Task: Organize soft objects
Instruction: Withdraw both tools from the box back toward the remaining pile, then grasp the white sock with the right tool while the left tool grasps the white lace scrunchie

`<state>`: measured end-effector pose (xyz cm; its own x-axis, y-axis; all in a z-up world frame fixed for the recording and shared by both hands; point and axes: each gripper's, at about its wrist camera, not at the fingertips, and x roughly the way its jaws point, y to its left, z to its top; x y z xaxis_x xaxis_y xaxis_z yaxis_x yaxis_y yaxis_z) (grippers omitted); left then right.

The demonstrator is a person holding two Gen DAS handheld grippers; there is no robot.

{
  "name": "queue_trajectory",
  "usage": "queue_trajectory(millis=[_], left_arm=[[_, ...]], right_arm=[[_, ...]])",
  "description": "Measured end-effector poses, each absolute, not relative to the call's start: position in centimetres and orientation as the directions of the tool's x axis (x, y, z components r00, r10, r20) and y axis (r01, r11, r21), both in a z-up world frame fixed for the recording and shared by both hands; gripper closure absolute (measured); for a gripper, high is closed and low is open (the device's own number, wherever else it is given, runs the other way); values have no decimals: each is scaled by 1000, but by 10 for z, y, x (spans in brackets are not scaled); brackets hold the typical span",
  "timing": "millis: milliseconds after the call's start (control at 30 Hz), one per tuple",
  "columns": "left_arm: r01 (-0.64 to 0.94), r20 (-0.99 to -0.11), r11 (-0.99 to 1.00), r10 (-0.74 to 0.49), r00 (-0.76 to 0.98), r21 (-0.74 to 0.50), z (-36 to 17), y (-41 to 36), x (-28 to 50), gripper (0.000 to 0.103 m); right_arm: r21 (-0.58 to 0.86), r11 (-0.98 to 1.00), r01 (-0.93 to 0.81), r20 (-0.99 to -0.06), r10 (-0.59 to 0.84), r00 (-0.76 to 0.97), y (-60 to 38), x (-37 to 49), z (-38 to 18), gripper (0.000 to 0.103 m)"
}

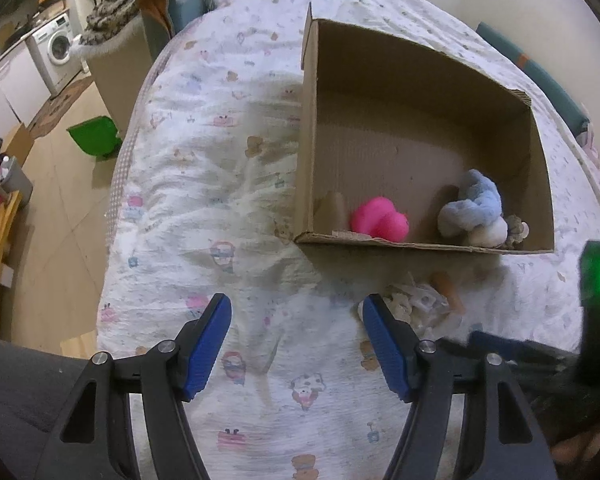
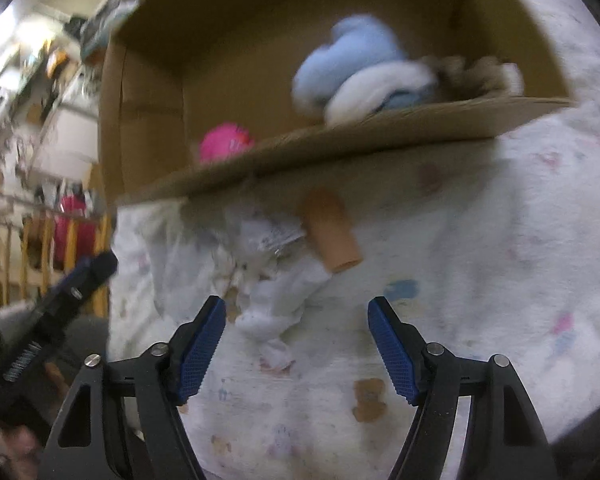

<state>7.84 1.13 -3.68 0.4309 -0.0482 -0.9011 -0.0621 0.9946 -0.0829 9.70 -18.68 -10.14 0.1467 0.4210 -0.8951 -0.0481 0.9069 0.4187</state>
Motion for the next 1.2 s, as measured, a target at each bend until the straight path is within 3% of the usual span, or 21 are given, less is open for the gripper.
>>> queue_trajectory(millis=[167, 267, 333, 433, 767, 1000, 1200], left_arm=[[-74, -906, 993, -51, 419, -90, -39, 13, 81, 38], [-77, -910, 993, -54, 411, -93, -42, 14, 83, 38], [-73, -913, 993, -56, 405, -93, -44, 13, 84, 38], [-59, -915, 994, -58, 399, -89, -47, 9, 85, 38], [30, -923, 996, -91, 373, -86, -57, -11, 82, 38], [217, -943, 973, -146, 299, -82, -74, -52, 75, 38], [226, -946, 971, -149, 287, -85, -89, -64, 86, 38]], right_arm=[[374, 925, -73, -917, 380, 118, -164, 101, -119, 27], [348, 933, -93, -927, 357, 117, -159, 101, -122, 44], [360, 928, -99, -922, 370, 110, -158, 101, -122, 65], [362, 924, -125, -920, 376, 111, -154, 97, -119, 70], [403, 909, -105, -893, 416, 173, -169, 75, -89, 72], [392, 916, -89, -885, 402, 235, -199, 72, -57, 72], [416, 909, -18, -878, 406, 254, -231, 68, -52, 72]])
